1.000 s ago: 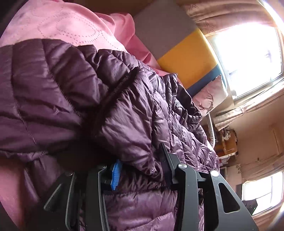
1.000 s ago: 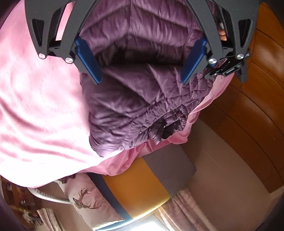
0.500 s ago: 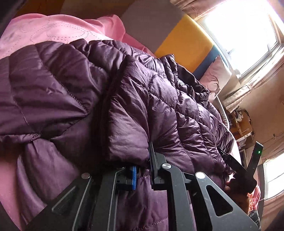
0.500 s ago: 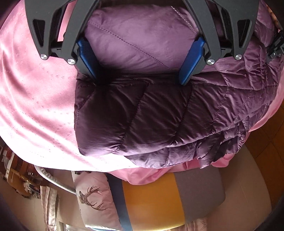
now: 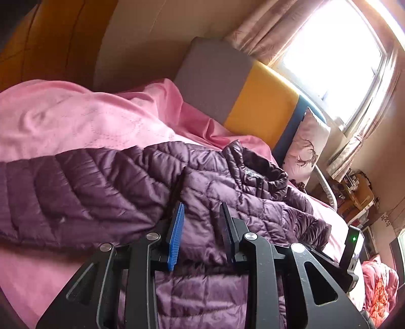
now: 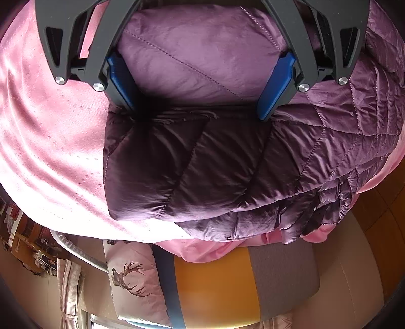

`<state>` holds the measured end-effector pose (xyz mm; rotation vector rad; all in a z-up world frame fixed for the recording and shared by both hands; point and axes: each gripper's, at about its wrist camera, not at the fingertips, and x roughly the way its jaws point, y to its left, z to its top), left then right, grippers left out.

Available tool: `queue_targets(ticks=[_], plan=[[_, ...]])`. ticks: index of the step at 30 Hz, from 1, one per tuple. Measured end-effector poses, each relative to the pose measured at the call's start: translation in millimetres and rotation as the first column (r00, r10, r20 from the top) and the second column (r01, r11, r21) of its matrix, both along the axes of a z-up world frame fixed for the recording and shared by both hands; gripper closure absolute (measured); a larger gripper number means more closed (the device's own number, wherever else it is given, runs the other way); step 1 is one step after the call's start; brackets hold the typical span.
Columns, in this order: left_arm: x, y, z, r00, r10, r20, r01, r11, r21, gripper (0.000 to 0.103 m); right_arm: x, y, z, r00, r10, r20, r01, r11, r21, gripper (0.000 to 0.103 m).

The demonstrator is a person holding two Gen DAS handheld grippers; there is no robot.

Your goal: Fold large clothes

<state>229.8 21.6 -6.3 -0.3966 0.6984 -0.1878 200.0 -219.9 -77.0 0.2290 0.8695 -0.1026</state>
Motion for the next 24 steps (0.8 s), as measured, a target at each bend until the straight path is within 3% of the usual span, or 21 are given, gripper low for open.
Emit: queue_targets(ticks=[2,6,9,14,19,20,22,24], plan=[[22,-16,-7,0.997,-0.056,-0.046,0.058,0.998,0.037,0.076,0,0,0,1.000,0.001,0.000,-0.001,1.000,-0.001,0.013],[61,-23,-28,0.990,-0.062,-0.125,0.071,0.995,0.071,0.076,0,-1,-1,1.000,0.004,0.002,-0.004,1.000,0.010,0.012],[89,-23,-61,0.974,-0.084,-0.209,0.102,0.992,0.079,0.077,1,0,-2,1.000,0.008,0.003,-0.008,1.000,0.010,0.010],[87,-16,-73,0.981,-0.093,-0.173,0.104,0.993,0.052,0.083,2,2,-4,1.000,0.009,0.003,-0.009,1.000,0.007,0.009],[77,-8,-61,0.975,-0.088,-0.204,0.095,0.995,0.026,0.081,2,4,-4,1.000,0.008,0.000,-0.008,1.000,0.001,0.008],[69,-3,-56,0.976,-0.079,-0.203,0.080,0.997,0.000,0.079,3,4,-4,1.000,0.008,-0.001,-0.008,1.000,0.001,0.008],[45,11,-44,0.984,-0.042,-0.171,0.034,0.998,-0.048,0.050,3,6,-3,1.000,0.005,-0.004,-0.005,1.000,-0.008,0.008],[20,26,-35,0.990,0.017,-0.137,-0.027,0.997,-0.071,0.037,4,9,-2,1.000,0.003,-0.012,-0.003,1.000,-0.024,0.007]])
